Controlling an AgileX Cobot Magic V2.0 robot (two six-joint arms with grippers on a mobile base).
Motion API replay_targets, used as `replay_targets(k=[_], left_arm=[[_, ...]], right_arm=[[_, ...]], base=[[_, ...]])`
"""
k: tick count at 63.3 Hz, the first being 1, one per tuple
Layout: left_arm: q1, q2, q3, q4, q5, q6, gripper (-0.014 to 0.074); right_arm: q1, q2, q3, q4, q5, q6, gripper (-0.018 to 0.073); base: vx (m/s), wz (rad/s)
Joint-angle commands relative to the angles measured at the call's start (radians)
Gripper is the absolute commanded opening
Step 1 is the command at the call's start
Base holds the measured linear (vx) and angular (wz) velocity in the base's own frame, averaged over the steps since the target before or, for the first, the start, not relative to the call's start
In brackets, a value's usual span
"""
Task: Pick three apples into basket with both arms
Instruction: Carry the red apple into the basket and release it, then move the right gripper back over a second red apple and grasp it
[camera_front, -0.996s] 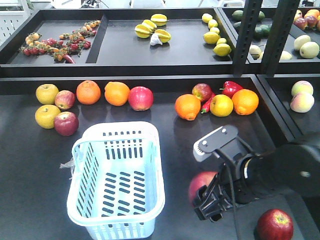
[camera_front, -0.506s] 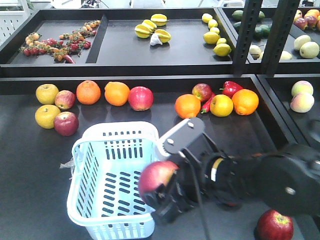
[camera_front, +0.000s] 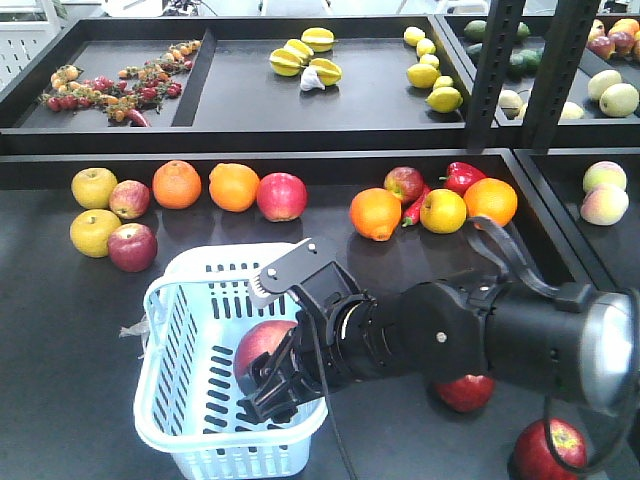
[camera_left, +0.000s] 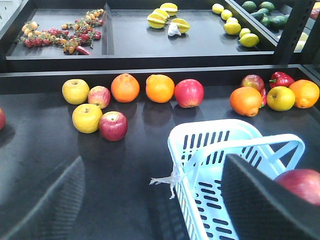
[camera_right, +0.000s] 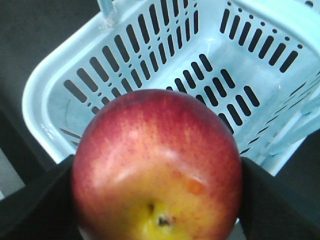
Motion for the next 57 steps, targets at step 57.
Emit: replay_targets(k=[57], left_arm=[[0.0, 0.008, -0.028, 0.009, -0.064, -0.009, 0.0533]], right_arm=[[-0.204, -0.227, -0.034, -0.24, 0.26, 0.106, 0.0621]], base=[[0.0, 0.0]])
